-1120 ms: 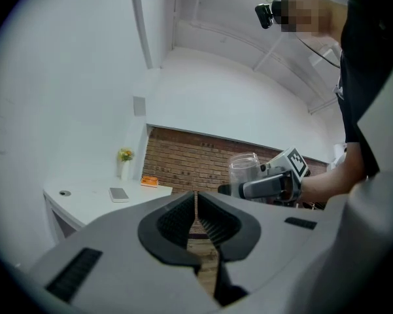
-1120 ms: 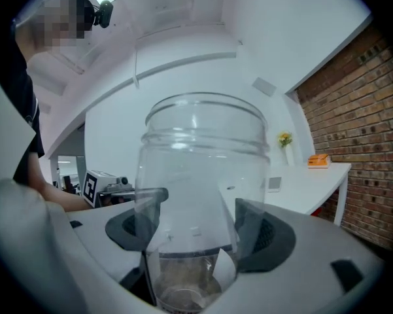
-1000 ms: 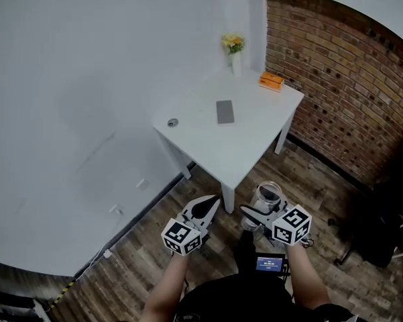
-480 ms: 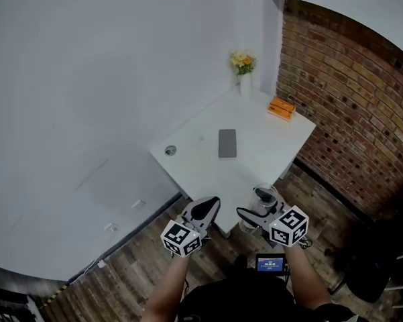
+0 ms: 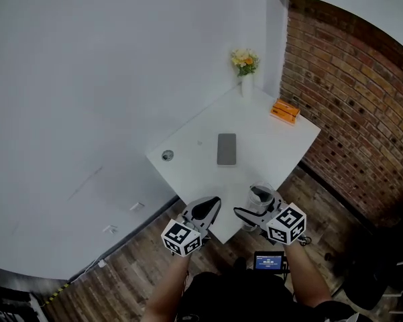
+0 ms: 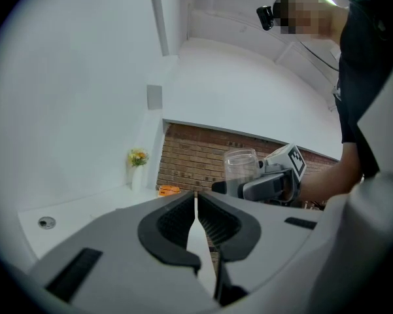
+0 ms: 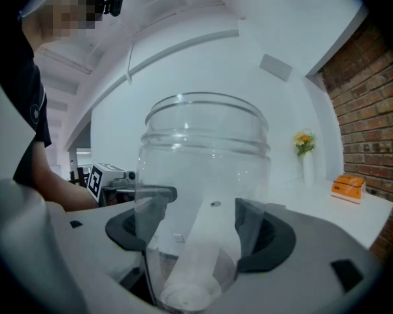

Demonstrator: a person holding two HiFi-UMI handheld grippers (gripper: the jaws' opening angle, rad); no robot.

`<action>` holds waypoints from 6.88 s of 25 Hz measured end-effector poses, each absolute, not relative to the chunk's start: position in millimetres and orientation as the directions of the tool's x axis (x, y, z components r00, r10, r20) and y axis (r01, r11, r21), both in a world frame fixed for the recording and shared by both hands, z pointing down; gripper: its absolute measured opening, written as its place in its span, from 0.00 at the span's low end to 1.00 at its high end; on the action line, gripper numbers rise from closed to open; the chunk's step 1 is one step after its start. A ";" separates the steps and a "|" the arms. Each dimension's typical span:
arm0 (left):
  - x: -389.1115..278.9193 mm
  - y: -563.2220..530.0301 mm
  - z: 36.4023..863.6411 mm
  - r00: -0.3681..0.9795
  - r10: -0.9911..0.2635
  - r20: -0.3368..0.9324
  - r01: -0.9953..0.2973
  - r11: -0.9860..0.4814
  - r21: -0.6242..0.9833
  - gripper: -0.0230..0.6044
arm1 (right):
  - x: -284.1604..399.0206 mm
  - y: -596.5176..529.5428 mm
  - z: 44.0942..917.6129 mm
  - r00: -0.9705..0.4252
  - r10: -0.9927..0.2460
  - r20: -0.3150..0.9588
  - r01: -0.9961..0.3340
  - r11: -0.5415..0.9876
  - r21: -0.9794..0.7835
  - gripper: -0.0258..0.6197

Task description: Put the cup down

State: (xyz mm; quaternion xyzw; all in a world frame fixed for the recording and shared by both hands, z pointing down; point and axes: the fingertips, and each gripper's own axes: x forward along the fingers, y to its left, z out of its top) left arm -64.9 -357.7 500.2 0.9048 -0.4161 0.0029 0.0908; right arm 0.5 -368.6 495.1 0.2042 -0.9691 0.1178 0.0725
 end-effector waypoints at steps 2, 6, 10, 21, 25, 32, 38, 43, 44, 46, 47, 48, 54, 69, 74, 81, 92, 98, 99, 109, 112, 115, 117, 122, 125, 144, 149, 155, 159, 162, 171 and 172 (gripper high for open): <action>-69.4 -358.0 503.8 0.656 -0.749 0.094 -0.752 -0.638 0.165 0.07 | -4.8 -371.5 497.4 -0.906 -0.378 0.192 -0.413 0.888 -0.202 0.60; -84.4 -362.6 507.3 0.660 -0.743 0.106 -0.749 -0.641 0.169 0.07 | -18.0 -378.7 495.7 -0.901 -0.398 0.175 -0.430 0.876 -0.220 0.60; -89.3 -370.4 502.1 0.673 -0.733 0.097 -0.737 -0.656 0.163 0.07 | -24.6 -387.0 490.4 -0.890 -0.428 0.158 -0.454 0.864 -0.216 0.60; -86.7 -372.4 497.1 0.706 -0.704 0.077 -0.705 -0.689 0.167 0.07 | -41.5 -393.5 479.6 -0.894 -0.431 0.125 -0.448 0.870 -0.203 0.60; -89.8 -374.7 495.1 0.703 -0.707 0.072 -0.707 -0.686 0.171 0.07 | -43.6 -396.6 484.7 -0.899 -0.416 0.135 -0.437 0.874 -0.214 0.60; -99.2 -381.8 498.4 0.693 -0.717 0.077 -0.716 -0.672 0.190 0.07 | -48.1 -418.6 509.7 -0.903 -0.376 0.207 -0.416 0.884 -0.213 0.60; -102.2 -397.0 509.1 0.689 -0.716 0.112 -0.721 -0.664 0.199 0.07 | -59.1 -475.2 538.6 -0.895 -0.358 0.264 -0.408 0.897 -0.167 0.60; -102.4 -408.8 515.5 0.687 -0.715 0.130 -0.724 -0.658 0.207 0.07 | -80.3 -539.8 562.0 -0.889 -0.356 0.287 -0.405 0.904 -0.134 0.60; -103.2 -411.3 516.9 0.683 -0.719 0.131 -0.728 -0.652 0.212 0.07 | -85.2 -552.3 564.8 -0.891 -0.354 0.285 -0.402 0.905 -0.135 0.60; -104.7 -416.1 519.8 0.675 -0.725 0.137 -0.734 -0.643 0.217 0.07 | -95.1 -576.5 569.4 -0.893 -0.354 0.278 -0.401 0.906 -0.134 0.60; -105.9 -417.9 521.6 0.672 -0.727 0.143 -0.738 -0.639 0.218 0.07 | -100.1 -588.2 572.0 -0.892 -0.357 0.275 -0.404 0.905 -0.134 0.60; -107.9 -418.7 523.7 0.668 -0.729 0.150 -0.741 -0.634 0.222 0.07 | -105.2 -599.2 575.2 -0.890 -0.364 0.274 -0.410 0.902 -0.135 0.60; -127.6 -413.9 530.0 0.637 -0.752 0.171 -0.766 -0.591 0.252 0.07 | -125.9 -649.8 595.3 -0.858 -0.432 0.279 -0.480 0.868 -0.132 0.60; -146.7 -410.9 527.8 0.608 -0.778 0.160 -0.785 -0.559 0.266 0.07 | -115.8 -647.6 601.9 -0.809 -0.551 0.207 -0.549 0.833 0.071 0.60; -144.4 -411.3 527.4 0.615 -0.774 0.153 -0.780 -0.568 0.263 0.07 | -117.6 -650.0 605.6 -0.803 -0.555 0.216 -0.562 0.826 0.034 0.60; -140.3 -406.5 519.6 0.622 -0.771 0.137 -0.775 -0.580 0.250 0.07 | -113.6 -646.7 610.4 -0.791 -0.543 0.282 -0.559 0.829 0.029 0.60; -139.8 -388.4 526.9 0.608 -0.781 0.143 -0.783 -0.561 0.267 0.07 | -82.8 -625.2 615.2 -0.768 -0.552 0.326 -0.585 0.811 -0.006 0.60; -136.3 -381.0 521.0 0.615 -0.780 0.120 -0.777 -0.573 0.261 0.07 | -51.9 -605.5 619.6 -0.739 -0.578 0.347 -0.628 0.778 -0.041 0.60; -134.8 -379.3 520.0 0.618 -0.778 0.115 -0.774 -0.577 0.259 0.07 | -46.2 -600.6 619.6 -0.735 -0.583 0.347 -0.635 0.770 -0.052 0.60; -114.5 -368.9 515.1 0.656 -0.751 0.076 -0.739 -0.618 0.268 0.07 | -5.8 -534.0 607.7 -0.743 -0.592 0.312 -0.658 0.731 -0.181 0.60; -109.7 -368.6 514.5 0.668 -0.741 0.066 -0.727 -0.631 0.270 0.07 | -1.8 -516.3 597.2 -0.757 -0.589 0.283 -0.650 0.724 -0.231 0.60; -107.8 -367.9 517.4 0.674 -0.736 0.070 -0.724 -0.638 0.263 0.07 | 0.5 -496.7 585.5 -0.777 -0.572 0.263 -0.628 0.736 -0.254 0.60; -108.4 -367.8 516.2 0.676 -0.733 0.067 -0.723 -0.643 0.253 0.07 | -0.4 -482.8 574.2 -0.797 -0.553 0.243 -0.603 0.755 -0.258 0.60; -113.1 -370.6 510.2 0.676 -0.735 0.051 -0.724 -0.650 0.234 0.07 | -7.6 -453.0 537.2 -0.845 -0.502 0.184 -0.533 0.820 -0.208 0.57; -113.8 -371.1 506.3 0.676 -0.736 0.036 -0.721 -0.651 0.235 0.07 | -10.3 -439.5 519.0 -0.859 -0.484 0.168 -0.510 0.842 -0.179 0.45; -87.9 -375.2 483.2 0.725 -0.689 -0.002 -0.675 -0.711 0.200 0.07 | -2.5 -424.1 482.7 -0.847 -0.521 0.107 -0.531 0.822 -0.207 0.11; -89.9 -374.8 482.4 0.723 -0.691 -0.005 -0.677 -0.709 0.197 0.07 | -9.8 -423.3 481.0 -0.855 -0.508 0.104 -0.519 0.830 -0.205 0.10; -91.2 -371.9 483.3 0.721 -0.693 0.000 -0.678 -0.706 0.202 0.07 | -12.3 -421.7 483.4 -0.857 -0.502 0.113 -0.515 0.832 -0.206 0.09; -91.2 -371.8 485.8 0.722 -0.692 0.006 -0.678 -0.707 0.202 0.07 | -11.7 -422.9 484.8 -0.856 -0.504 0.117 -0.517 0.831 -0.205 0.09; -91.4 -371.3 485.9 0.725 -0.689 0.007 -0.676 -0.709 0.201 0.07 | -12.4 -423.1 485.5 -0.854 -0.507 0.122 -0.521 0.829 -0.202 0.09; -88.7 -369.6 484.3 0.728 -0.686 0.008 -0.673 -0.713 0.197 0.07 | -12.9 -421.8 485.4 -0.854 -0.505 0.125 -0.520 0.831 -0.199 0.09; -88.8 -369.5 484.4 0.728 -0.686 0.008 -0.674 -0.712 0.197 0.07 | -13.0 -421.9 485.6 -0.854 -0.505 0.126 -0.520 0.831 -0.198 0.09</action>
